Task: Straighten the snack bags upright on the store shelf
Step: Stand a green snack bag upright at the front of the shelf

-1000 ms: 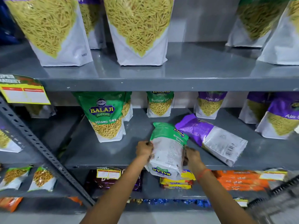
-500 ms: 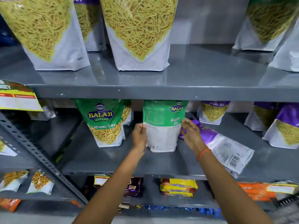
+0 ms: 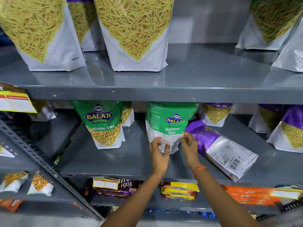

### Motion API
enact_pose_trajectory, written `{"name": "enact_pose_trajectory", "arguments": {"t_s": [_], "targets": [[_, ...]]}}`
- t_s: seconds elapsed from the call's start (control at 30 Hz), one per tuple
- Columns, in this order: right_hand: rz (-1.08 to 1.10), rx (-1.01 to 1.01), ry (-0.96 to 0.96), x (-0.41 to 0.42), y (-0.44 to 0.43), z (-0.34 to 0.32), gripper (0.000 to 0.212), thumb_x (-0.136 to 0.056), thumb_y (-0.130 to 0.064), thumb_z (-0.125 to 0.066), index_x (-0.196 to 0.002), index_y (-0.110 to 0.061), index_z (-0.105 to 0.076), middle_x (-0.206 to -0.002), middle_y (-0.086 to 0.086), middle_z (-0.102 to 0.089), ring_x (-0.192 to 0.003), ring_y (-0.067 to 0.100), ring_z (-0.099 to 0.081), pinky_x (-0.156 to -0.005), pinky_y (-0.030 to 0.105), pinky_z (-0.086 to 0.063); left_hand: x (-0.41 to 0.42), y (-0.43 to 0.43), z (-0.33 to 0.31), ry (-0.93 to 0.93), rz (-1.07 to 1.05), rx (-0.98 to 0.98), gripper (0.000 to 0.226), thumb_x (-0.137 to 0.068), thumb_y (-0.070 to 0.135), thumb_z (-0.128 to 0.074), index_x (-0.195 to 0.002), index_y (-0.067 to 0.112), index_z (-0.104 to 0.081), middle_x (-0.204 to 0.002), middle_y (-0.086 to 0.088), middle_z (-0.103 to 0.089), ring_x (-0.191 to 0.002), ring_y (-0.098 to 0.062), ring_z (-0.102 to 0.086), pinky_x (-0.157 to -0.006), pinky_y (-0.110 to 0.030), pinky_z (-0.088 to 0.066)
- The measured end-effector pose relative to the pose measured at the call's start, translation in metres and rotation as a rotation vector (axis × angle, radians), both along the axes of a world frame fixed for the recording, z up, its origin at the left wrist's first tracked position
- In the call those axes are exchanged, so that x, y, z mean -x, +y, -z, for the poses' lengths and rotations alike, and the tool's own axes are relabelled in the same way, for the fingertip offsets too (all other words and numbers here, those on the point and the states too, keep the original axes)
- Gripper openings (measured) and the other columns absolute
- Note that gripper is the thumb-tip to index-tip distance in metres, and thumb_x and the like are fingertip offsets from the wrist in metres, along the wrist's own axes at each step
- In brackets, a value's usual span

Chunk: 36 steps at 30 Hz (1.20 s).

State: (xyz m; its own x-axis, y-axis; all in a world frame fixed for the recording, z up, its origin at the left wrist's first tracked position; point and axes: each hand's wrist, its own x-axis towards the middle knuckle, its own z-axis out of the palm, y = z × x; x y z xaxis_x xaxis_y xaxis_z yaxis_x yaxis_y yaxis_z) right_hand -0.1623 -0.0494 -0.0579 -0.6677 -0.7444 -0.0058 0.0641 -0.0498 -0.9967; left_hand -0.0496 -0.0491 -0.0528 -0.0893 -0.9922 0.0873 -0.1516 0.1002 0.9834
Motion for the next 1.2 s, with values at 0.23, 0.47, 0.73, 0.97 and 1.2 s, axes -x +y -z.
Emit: {"name": "enact_pose_trajectory", "arguments": {"t_s": [0.23, 0.47, 0.73, 0.97, 1.2], "targets": [[0.083, 0.107, -0.423, -0.057, 0.008, 0.004, 0.041, -0.089, 0.016, -0.041, -0.128, 0.008, -0.048, -0.117, 0.02, -0.058, -0.099, 0.028, -0.057, -0.102, 0.043, -0.043, -0.009, -0.022, 0.0, 0.188, 0.215, -0.148, 0.06, -0.08, 0.041, -0.062, -0.128, 0.016, -0.037, -0.128, -0.004, -0.054, -0.117, -0.014, -0.054, -0.104, -0.033, -0.043], [0.125, -0.027, -0.259, -0.041, 0.003, 0.001, 0.046, -0.086, 0.023, -0.036, -0.129, 0.012, -0.046, -0.117, 0.017, -0.056, -0.093, 0.019, -0.056, -0.08, 0.016, -0.047, -0.014, -0.055, 0.002, -0.009, 0.13, -0.093, 0.041, -0.072, 0.02, -0.078, -0.104, 0.011, -0.053, -0.105, -0.009, -0.063, -0.104, -0.03, -0.061, -0.092, -0.044, -0.051], [-0.35, -0.267, 0.278, 0.022, -0.032, -0.029, 0.065, -0.084, 0.013, -0.051, -0.143, -0.006, -0.031, -0.142, 0.015, -0.047, -0.126, 0.02, -0.046, -0.101, 0.028, -0.04, -0.052, -0.096, -0.013, -0.077, 0.476, -0.183, 0.028, -0.085, 0.014, -0.063, -0.111, 0.009, -0.053, -0.116, -0.012, -0.064, -0.095, -0.015, -0.062, -0.077, -0.024, -0.054], [-0.185, -0.317, 0.438, 0.002, -0.01, -0.002, 0.069, -0.082, -0.005, -0.064, -0.143, -0.01, -0.033, -0.141, 0.018, -0.042, -0.13, 0.033, -0.04, -0.114, 0.049, -0.031, -0.062, -0.102, -0.009, 0.095, 0.485, -0.304, 0.01, -0.094, 0.017, -0.048, -0.104, 0.019, -0.049, -0.109, 0.002, -0.058, -0.103, -0.012, -0.052, -0.081, -0.027, -0.044], [0.071, -0.197, 0.65, -0.003, 0.004, -0.013, 0.066, -0.086, -0.012, -0.058, -0.144, -0.004, -0.028, -0.148, 0.017, -0.038, -0.136, 0.034, -0.031, -0.113, 0.035, -0.022, -0.043, -0.064, -0.015, -0.122, 0.263, 0.022, 0.062, -0.096, 0.022, -0.042, -0.147, 0.01, -0.007, -0.157, -0.01, -0.017, -0.144, -0.021, -0.018, -0.12, -0.043, -0.017]]}}
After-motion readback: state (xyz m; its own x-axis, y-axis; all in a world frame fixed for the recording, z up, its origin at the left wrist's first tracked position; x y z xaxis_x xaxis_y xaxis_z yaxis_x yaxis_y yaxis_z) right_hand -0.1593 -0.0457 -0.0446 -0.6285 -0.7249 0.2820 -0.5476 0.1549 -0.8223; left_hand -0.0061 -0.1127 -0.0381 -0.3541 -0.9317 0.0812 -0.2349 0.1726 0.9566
